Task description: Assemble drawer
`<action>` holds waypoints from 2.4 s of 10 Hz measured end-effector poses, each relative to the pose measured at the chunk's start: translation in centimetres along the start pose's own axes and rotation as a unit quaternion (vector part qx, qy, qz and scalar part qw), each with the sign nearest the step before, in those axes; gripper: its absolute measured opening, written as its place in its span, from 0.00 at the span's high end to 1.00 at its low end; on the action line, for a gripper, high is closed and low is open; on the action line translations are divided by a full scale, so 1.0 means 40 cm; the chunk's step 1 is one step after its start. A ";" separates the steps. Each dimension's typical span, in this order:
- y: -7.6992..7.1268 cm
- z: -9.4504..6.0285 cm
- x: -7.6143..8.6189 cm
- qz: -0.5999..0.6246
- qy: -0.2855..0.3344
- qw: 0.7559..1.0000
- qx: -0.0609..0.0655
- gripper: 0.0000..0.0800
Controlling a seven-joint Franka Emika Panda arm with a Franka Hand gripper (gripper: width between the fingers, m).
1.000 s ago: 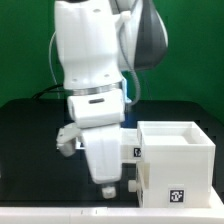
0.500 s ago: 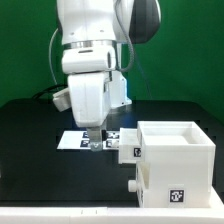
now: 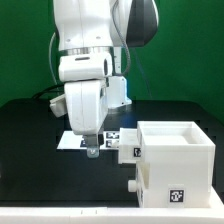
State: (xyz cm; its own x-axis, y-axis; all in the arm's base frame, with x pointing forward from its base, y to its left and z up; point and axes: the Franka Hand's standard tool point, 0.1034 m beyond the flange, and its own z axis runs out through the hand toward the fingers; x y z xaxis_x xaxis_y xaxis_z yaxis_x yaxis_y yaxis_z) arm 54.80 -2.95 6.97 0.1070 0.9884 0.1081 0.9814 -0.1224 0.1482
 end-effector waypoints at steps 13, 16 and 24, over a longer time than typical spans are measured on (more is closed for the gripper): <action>-0.265 -0.064 0.168 0.008 -0.037 0.998 0.051 0.19; -0.271 -0.059 0.164 0.008 -0.037 0.998 0.055 0.19; -0.423 -0.037 0.128 -0.003 -0.033 0.998 0.059 0.19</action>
Offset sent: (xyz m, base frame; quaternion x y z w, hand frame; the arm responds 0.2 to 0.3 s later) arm -0.0526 0.0338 0.0303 0.0078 -0.1354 0.0873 0.9869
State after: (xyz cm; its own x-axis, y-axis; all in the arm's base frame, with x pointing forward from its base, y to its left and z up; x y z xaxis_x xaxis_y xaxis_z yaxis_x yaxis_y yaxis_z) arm 38.51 4.05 6.45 0.1071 0.9934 0.0410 0.9936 -0.1085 0.0324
